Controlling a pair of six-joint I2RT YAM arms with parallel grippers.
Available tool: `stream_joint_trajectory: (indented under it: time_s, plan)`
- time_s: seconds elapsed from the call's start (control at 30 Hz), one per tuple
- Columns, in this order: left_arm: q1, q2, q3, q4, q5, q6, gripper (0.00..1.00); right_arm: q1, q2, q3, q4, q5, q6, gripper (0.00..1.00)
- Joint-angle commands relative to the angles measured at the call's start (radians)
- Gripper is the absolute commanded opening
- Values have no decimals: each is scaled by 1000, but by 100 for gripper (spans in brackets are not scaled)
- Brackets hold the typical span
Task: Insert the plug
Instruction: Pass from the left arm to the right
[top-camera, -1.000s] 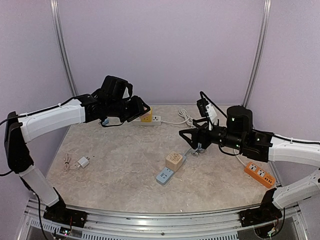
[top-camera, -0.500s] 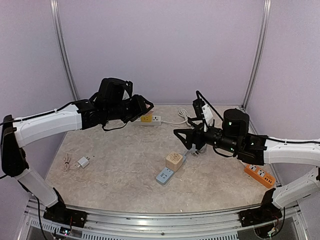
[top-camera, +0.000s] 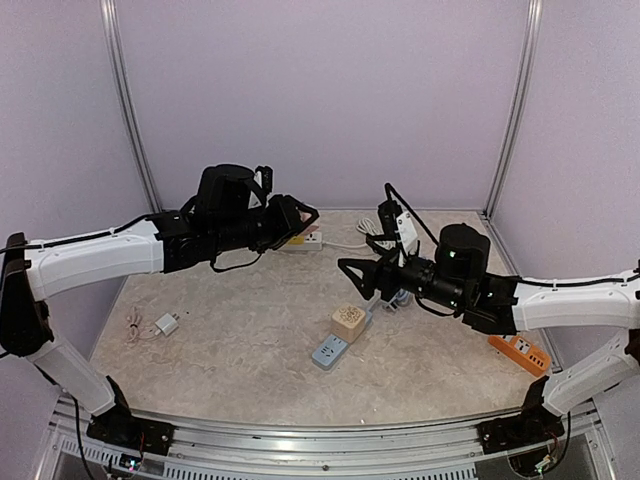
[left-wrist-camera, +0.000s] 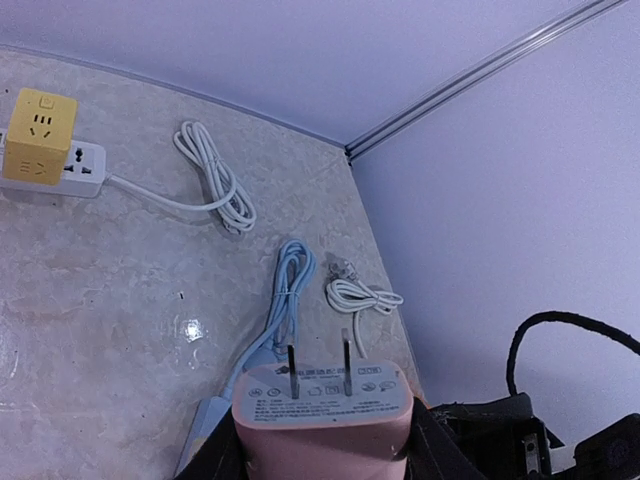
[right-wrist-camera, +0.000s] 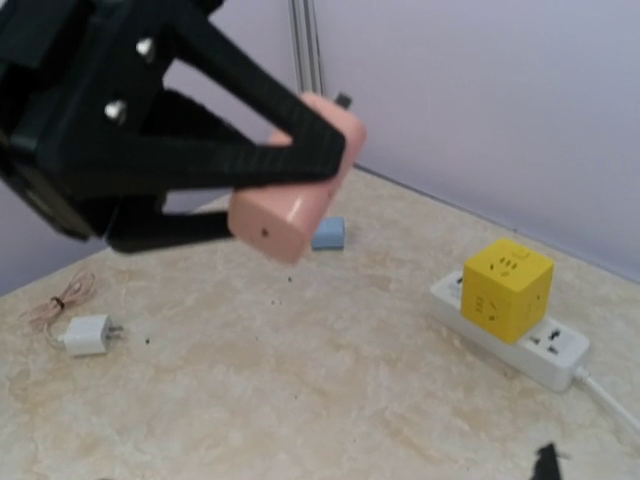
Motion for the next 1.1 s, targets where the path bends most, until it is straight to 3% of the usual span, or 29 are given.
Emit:
stream_joint_trajectory:
  time_s: [0.0, 0.43, 0.83, 1.07]
  plan:
    - [-10, -22, -26, 80, 34, -15, 31, 10, 6, -22, 75, 14, -20, 86]
    - [-18, -11, -47, 148, 87, -63, 31, 27, -19, -74, 151, 80, -67, 83]
    - [-98, 15, -89, 268, 49, -123, 31, 58, 33, -84, 290, 132, -86, 83]
    - [-118, 25, -191, 495, 40, -174, 34, 74, 75, -94, 368, 193, -91, 80]
